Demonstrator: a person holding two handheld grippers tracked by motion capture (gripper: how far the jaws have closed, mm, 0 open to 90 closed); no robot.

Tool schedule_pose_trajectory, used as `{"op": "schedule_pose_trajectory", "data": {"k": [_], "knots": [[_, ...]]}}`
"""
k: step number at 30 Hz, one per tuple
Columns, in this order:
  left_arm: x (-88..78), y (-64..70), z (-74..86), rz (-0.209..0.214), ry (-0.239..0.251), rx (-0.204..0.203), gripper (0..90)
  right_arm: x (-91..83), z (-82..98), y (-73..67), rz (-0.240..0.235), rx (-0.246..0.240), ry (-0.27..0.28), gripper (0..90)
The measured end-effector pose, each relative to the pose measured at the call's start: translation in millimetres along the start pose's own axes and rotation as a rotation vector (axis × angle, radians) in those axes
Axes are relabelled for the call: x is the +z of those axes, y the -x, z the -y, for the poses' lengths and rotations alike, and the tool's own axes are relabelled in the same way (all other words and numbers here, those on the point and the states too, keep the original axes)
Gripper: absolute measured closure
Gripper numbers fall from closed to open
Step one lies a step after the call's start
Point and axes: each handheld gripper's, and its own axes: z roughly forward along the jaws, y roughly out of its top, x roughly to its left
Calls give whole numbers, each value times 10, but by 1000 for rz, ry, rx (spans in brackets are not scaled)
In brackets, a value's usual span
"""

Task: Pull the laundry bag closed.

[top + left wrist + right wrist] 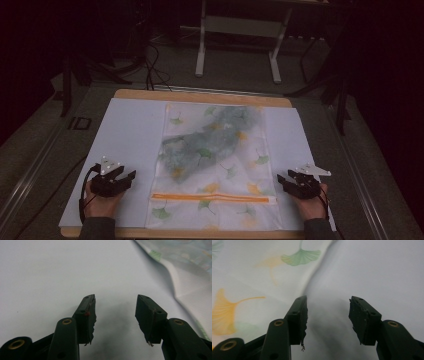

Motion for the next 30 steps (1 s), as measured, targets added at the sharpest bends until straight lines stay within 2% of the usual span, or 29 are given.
{"op": "schedule_pose_trajectory", "data": {"k": [4,16,21,26,30], "knots": [[-12,-4,-5,10,2,16,506,-22,-9,-38,-5,-30,-8,512],[-42,8,-23,39,23,35,508,-24,-42,-103,-44,-48,-6,560],[-34,28,-28,54,28,47,511,-47,-75,-113,-42,-51,10,526],[-51,17,-25,71,37,38,520,-89,-129,-126,-41,-70,10,517],[-69,9,-28,79,47,27,522,-111,-175,-131,-60,-79,0,514]]}}
